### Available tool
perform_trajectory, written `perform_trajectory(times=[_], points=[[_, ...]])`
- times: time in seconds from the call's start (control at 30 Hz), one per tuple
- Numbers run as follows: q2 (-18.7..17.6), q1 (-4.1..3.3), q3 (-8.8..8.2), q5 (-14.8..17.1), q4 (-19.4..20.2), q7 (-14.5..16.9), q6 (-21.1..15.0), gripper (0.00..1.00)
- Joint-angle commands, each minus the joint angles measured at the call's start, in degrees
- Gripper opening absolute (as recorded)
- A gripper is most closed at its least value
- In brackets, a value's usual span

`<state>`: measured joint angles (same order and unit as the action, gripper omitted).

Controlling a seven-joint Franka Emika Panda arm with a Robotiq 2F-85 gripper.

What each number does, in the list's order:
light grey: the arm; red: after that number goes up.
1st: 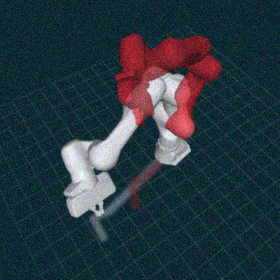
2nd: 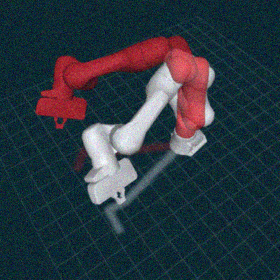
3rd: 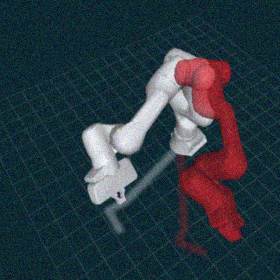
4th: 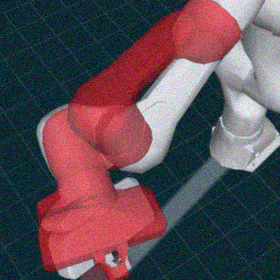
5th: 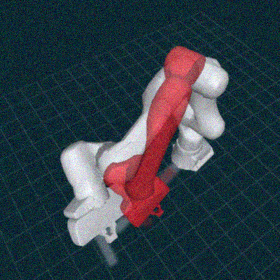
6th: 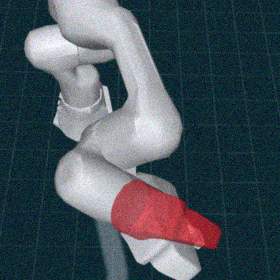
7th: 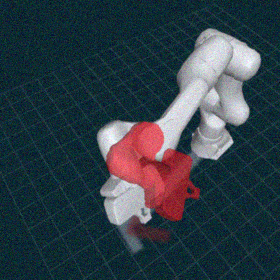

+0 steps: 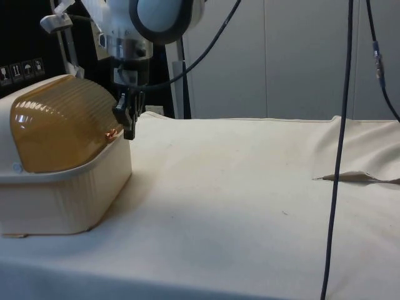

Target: Open the lid, then close it.

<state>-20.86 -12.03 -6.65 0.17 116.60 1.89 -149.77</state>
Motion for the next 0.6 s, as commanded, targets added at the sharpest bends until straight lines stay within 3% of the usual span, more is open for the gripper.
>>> perform_trajectory(times=[0.0, 0.27, 0.57], points=[[-0.2, 0.34, 0.46, 0.8, -0.3, 0.5, -0.3, 0.0], [-0.1, -0.06, 0.11, 0.1, -0.9, -0.2, 0.0, 0.0], [0.9, 0.17, 0.86, 1.8, -0.4, 0.3, 0.1, 0.0]])
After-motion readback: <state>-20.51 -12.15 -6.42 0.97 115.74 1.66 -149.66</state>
